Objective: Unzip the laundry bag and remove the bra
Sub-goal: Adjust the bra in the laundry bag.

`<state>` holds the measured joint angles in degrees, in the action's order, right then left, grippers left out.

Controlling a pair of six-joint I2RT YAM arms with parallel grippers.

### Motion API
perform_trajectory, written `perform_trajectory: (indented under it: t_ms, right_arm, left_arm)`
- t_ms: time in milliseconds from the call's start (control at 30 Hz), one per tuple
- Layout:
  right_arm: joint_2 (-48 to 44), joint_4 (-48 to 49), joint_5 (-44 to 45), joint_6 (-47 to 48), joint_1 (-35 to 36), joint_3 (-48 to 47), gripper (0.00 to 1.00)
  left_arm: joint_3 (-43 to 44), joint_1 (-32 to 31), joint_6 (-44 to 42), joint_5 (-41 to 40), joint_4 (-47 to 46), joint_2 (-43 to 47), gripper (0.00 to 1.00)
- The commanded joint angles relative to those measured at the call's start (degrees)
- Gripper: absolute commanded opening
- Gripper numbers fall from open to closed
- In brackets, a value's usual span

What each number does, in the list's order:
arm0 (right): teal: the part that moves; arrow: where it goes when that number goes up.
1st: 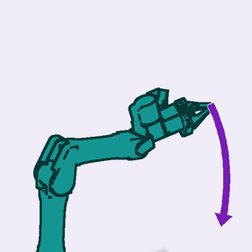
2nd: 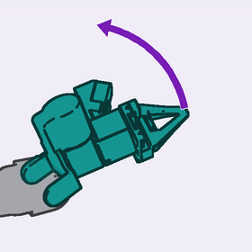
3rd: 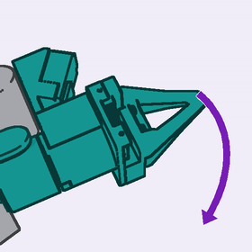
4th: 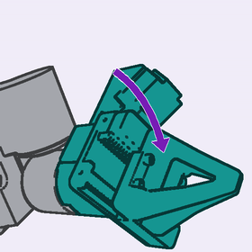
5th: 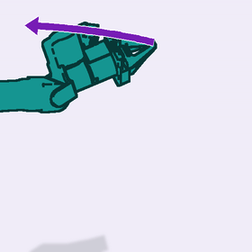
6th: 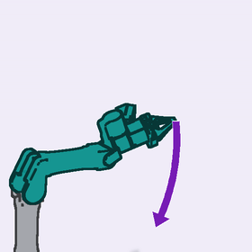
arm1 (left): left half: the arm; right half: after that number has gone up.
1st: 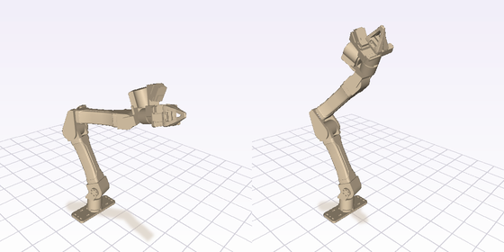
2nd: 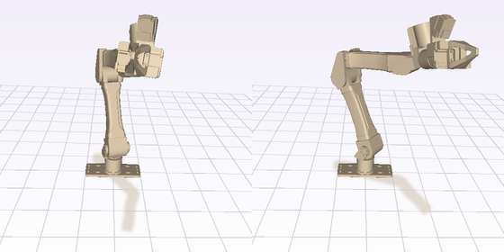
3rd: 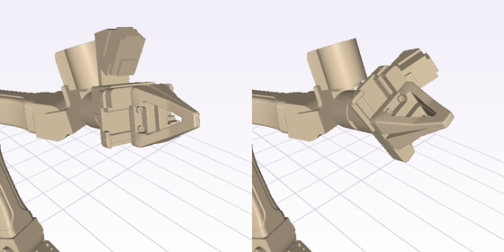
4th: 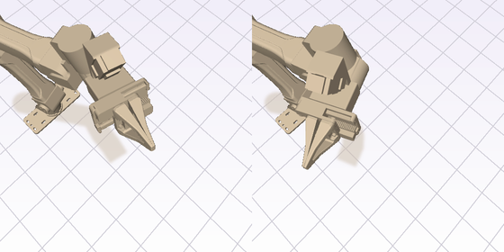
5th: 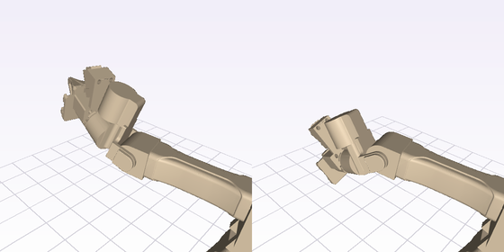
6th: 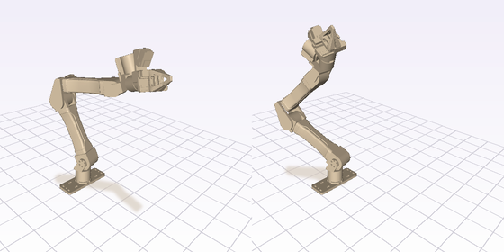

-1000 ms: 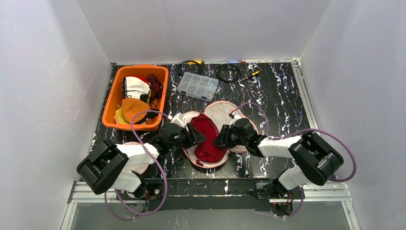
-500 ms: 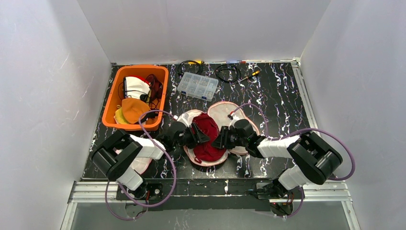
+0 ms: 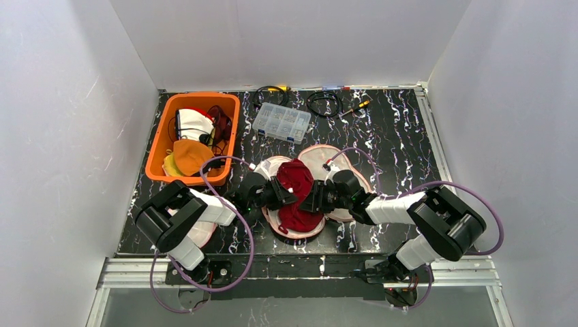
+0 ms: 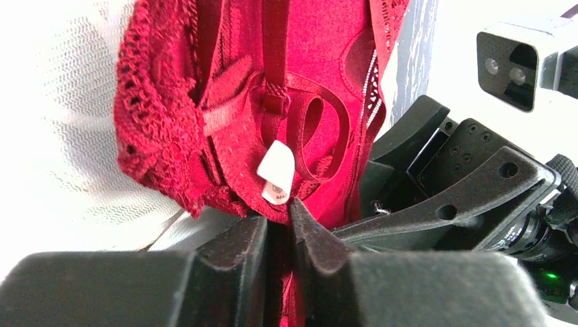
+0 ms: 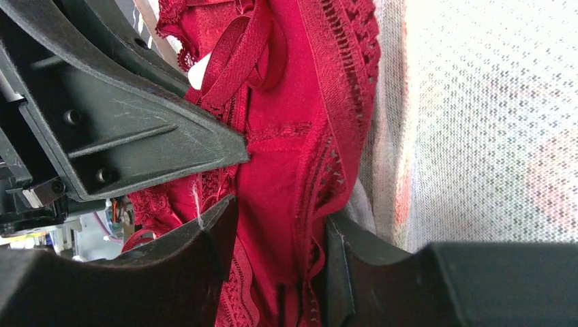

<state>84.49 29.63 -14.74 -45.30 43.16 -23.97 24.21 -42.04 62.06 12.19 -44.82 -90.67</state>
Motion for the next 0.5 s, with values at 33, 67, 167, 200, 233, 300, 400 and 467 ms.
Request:
perform_trajectory:
  t_ms: [33,67,167,200,233,300,400,467]
  right_arm:
    - [-2.79,-1.18,1.37,0.92,0.35,-0.01,0.56]
    - [-3.86,-2.86,1.98,1.24,0.35,-0.15,0.58]
    - [-7.99,-7.71,5.18,2.31,0.26,-0.96,0.62]
    - [-9.14,-9.06,6.43,2.52,0.26,-1.25,0.64]
    - [-10.03,-10.06,7.30,2.60,0.10,-1.46,0.66]
    - [-11.08,-10.96,8.15,2.24,-0.58,-1.69,0.68]
    - [-10.69,-10.98,8.54,1.30,-1.96,-2.21,0.68]
    - [-8.87,-10.70,7.71,1.32,-2.78,-3.13,0.66]
  left_arm:
    - [0.57,0.29,-1.27,0.22,-1.33,1.06,0.06]
    - [0.31,0.23,-1.43,0.08,-1.33,1.56,0.03]
    - [-0.12,0.28,-1.72,-0.20,-1.37,2.62,0.00]
    - [-0.22,0.29,-1.73,-0.16,-1.33,2.69,0.00]
    - [-0.21,0.34,-1.73,-0.10,-1.27,2.62,0.00]
    - [-0.19,0.31,-1.55,0.05,-1.33,2.20,0.00]
    - [-0.42,0.28,-1.23,0.08,-1.32,2.01,0.00]
    - [-0.55,0.24,-1.17,0.06,-1.37,2.20,0.00]
